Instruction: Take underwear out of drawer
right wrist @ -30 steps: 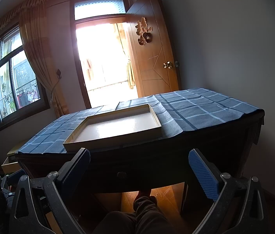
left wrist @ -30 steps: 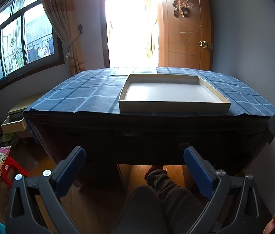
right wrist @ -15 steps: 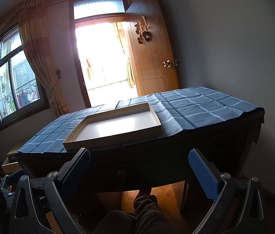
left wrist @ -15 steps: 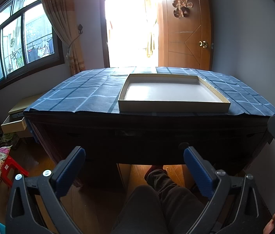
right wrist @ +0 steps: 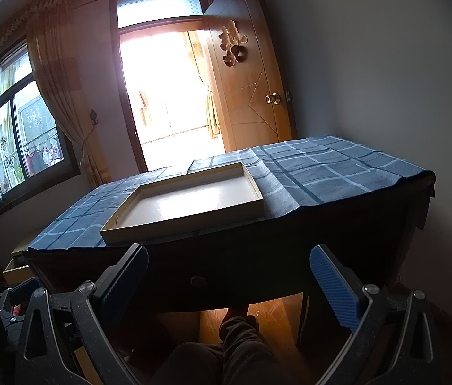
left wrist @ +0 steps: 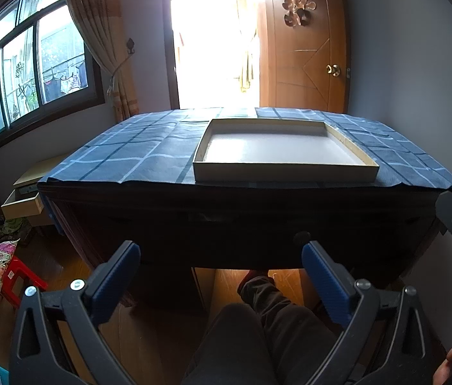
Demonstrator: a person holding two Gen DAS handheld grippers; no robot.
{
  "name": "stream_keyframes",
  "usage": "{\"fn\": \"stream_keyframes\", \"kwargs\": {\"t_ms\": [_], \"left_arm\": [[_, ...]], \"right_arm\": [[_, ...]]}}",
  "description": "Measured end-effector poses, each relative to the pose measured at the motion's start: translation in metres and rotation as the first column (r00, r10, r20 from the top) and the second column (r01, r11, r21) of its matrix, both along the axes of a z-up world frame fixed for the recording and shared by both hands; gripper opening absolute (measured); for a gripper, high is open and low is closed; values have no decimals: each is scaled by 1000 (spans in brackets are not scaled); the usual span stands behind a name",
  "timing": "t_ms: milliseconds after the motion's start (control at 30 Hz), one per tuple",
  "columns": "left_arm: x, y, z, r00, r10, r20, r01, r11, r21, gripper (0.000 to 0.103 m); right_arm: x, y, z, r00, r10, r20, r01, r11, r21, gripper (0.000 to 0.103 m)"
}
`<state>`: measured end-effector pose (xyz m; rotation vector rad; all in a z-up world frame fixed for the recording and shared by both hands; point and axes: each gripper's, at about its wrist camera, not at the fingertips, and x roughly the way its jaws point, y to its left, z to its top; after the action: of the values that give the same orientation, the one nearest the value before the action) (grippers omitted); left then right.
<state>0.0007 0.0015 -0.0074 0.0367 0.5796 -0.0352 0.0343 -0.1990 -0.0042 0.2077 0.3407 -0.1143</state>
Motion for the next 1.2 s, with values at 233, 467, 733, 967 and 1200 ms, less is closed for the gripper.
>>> {"fn": "stream_keyframes", "kwargs": {"t_ms": [233, 467, 733, 967, 1200], "left_arm": [[3, 0, -3, 1000, -2, -8, 2, 1000, 2, 102], [15, 0, -14, 999, -3, -37, 3, 1000, 6, 102], [36, -1, -35, 996, -38, -78, 37, 999, -20, 102], [67, 0, -55, 987, -58, -149, 45, 995, -88, 102], [89, -1, -64, 991, -35, -129, 23, 995, -93, 101]], "right_arm": [[1, 0, 0, 1000, 0, 0, 0, 1000, -2, 102], [11, -8, -4, 1000, -12, -16, 12, 1000, 8, 102], [38, -23, -22, 997, -1, -75, 1, 1000, 6, 102], [75, -29, -50, 986, 58, -157, -60, 998, -9, 102], [112, -28, -68, 975, 84, -206, -96, 994, -47, 102]]}}
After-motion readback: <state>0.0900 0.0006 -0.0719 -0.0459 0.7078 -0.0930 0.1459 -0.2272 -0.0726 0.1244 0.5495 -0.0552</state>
